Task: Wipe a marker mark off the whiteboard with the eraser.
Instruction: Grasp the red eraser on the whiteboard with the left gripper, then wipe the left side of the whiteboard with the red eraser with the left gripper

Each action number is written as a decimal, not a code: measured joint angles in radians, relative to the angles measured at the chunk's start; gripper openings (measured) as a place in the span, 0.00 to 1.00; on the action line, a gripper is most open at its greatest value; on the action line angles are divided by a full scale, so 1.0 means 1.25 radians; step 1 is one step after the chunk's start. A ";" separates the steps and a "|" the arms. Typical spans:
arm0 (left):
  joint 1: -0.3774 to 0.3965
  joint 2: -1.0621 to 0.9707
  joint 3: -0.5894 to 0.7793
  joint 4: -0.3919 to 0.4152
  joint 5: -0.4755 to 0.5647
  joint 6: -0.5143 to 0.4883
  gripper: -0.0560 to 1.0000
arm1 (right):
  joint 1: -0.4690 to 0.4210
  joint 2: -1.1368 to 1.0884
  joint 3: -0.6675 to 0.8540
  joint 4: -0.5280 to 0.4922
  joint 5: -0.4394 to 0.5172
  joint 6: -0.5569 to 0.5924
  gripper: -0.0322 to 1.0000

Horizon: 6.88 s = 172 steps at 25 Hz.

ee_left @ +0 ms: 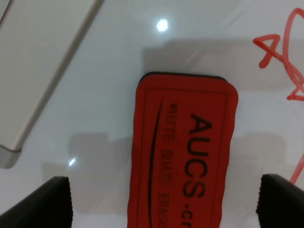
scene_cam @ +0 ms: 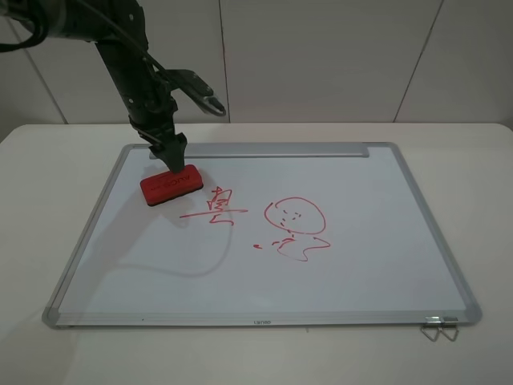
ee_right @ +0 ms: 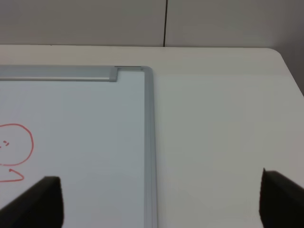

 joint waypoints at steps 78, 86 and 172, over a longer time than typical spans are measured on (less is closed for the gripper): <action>-0.032 0.028 0.026 -0.016 -0.077 -0.290 0.59 | 0.000 0.000 0.000 0.000 0.000 0.000 0.72; -0.100 0.025 0.010 -0.018 -0.022 -0.475 0.59 | 0.000 0.000 0.000 0.000 0.000 0.000 0.72; -0.238 0.093 0.002 0.071 0.020 -0.564 0.59 | 0.000 0.000 0.000 0.000 0.000 0.000 0.72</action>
